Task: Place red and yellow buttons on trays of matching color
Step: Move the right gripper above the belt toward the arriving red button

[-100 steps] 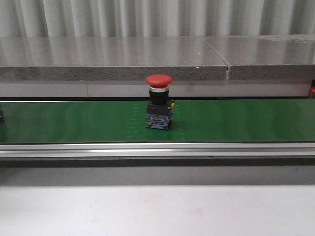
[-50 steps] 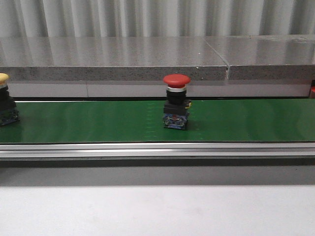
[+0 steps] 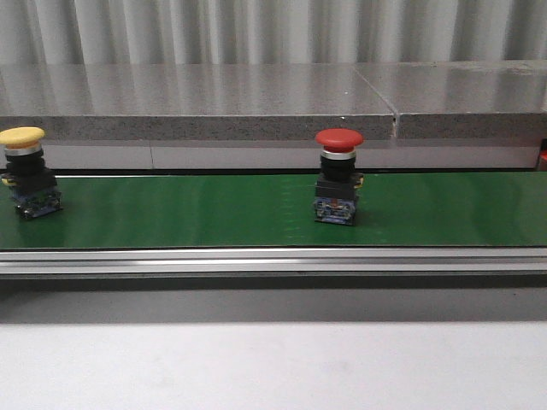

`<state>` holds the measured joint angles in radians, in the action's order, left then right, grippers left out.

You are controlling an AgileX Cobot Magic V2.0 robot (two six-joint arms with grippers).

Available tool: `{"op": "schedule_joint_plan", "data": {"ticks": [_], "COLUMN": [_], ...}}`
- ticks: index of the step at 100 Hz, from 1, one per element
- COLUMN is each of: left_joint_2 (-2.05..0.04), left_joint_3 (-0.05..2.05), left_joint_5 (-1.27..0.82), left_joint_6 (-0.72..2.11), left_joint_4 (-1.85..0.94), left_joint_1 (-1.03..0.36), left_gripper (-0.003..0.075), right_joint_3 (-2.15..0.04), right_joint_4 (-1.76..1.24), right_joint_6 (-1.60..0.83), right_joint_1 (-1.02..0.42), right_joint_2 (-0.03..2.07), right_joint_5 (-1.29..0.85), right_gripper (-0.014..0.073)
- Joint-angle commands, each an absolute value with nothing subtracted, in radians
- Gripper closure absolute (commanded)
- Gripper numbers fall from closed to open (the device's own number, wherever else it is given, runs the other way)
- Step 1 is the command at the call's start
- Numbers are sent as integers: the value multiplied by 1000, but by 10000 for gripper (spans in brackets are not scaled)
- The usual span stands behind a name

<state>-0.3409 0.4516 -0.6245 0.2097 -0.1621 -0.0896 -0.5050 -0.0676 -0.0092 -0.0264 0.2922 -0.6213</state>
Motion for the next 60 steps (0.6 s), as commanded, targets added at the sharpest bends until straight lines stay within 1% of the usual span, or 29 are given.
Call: {"op": "schedule_joint_plan", "data": {"ticks": [1,16,31,60], "left_joint_2": [-333,-331,-331,-331], "left_joint_3": [474,474,474,474], "left_joint_5": [-561,-563,-568,-566], "left_joint_6": [211,211,211,211], "left_joint_4": [-179,-179,-179,-179], "left_joint_1": [-94,-94,-94,-94], "left_gripper": [740,740,740,740], "right_joint_3": [-528,-530,-577,-813], "right_joint_4": [-67,-68,-69,-72], "right_joint_6": [-19,-19,-19,-78], "right_joint_1": [-29,-29,-29,-29], "right_joint_2": [298,299,349,672], "right_joint_5": [-486,-463,-540,-725], "right_gripper": [659,659,659,659]}}
